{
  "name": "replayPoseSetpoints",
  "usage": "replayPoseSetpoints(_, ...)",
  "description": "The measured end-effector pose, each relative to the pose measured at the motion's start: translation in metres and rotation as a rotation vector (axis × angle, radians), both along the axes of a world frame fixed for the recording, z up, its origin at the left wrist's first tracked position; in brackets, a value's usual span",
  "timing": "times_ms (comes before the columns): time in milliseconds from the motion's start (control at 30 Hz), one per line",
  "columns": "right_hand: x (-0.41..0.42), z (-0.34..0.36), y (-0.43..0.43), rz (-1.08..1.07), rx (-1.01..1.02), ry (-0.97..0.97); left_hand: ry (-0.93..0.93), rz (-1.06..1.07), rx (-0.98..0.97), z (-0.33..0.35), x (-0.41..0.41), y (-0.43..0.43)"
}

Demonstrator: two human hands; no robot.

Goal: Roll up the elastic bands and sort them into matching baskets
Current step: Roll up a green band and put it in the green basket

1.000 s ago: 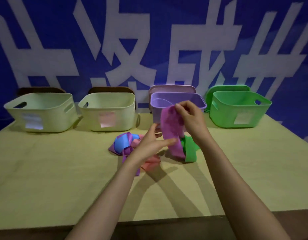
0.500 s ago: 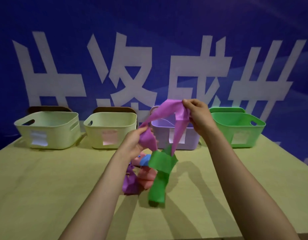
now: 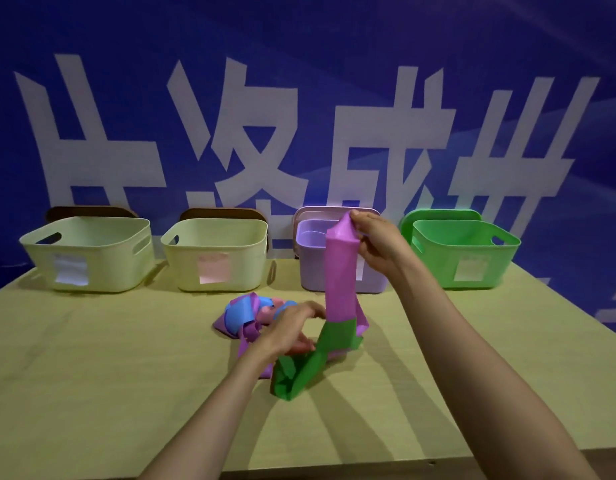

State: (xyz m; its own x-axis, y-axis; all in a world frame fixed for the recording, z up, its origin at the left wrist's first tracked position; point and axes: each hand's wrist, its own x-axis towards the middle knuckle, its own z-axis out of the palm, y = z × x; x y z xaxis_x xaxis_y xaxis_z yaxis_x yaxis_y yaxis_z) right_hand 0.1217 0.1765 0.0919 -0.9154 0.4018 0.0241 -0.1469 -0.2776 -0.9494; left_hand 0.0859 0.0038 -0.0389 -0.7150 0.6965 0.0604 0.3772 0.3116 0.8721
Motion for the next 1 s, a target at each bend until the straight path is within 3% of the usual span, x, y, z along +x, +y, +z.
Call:
replayPoseSetpoints(133,0.002,0.006,0.008,-0.020,-0.148,0.034,-0.025,-0.105,-0.178,-0.020,0.005,-0.009)
replayPoseSetpoints(267,0.005,0.000,0.007,-0.024,-0.167,0.004,-0.021,0.060,0.074,-0.017,0.007,-0.004)
replayPoseSetpoints(400,0.002,-0.022,0.007,0.074,0.197,-0.115,-0.191,0.199,0.353,-0.003,0.008,0.003)
replayPoseSetpoints(500,0.005,-0.038,0.001,0.105,0.445,-0.195,-0.518,0.271,0.600,0.011,0.008,0.005)
replayPoseSetpoints(567,0.009,-0.044,-0.007,0.163,0.601,-0.239,-0.631,0.265,0.662,0.016,0.006,0.005)
replayPoseSetpoints(667,0.010,-0.051,-0.019,0.213,0.786,-0.346,-0.553,0.268,0.625,0.016,0.011,0.005)
replayPoseSetpoints(733,0.005,-0.057,-0.022,0.215,0.792,-0.358,-0.509,0.275,0.636,0.012,0.011,0.005)
replayPoseSetpoints(867,-0.002,-0.068,-0.023,0.162,0.870,-0.306,-0.764,0.236,0.766,0.018,0.006,0.003)
replayPoseSetpoints(1000,-0.003,-0.069,-0.030,0.149,1.117,-0.301,-0.485,0.470,0.708,0.001,-0.006,0.007)
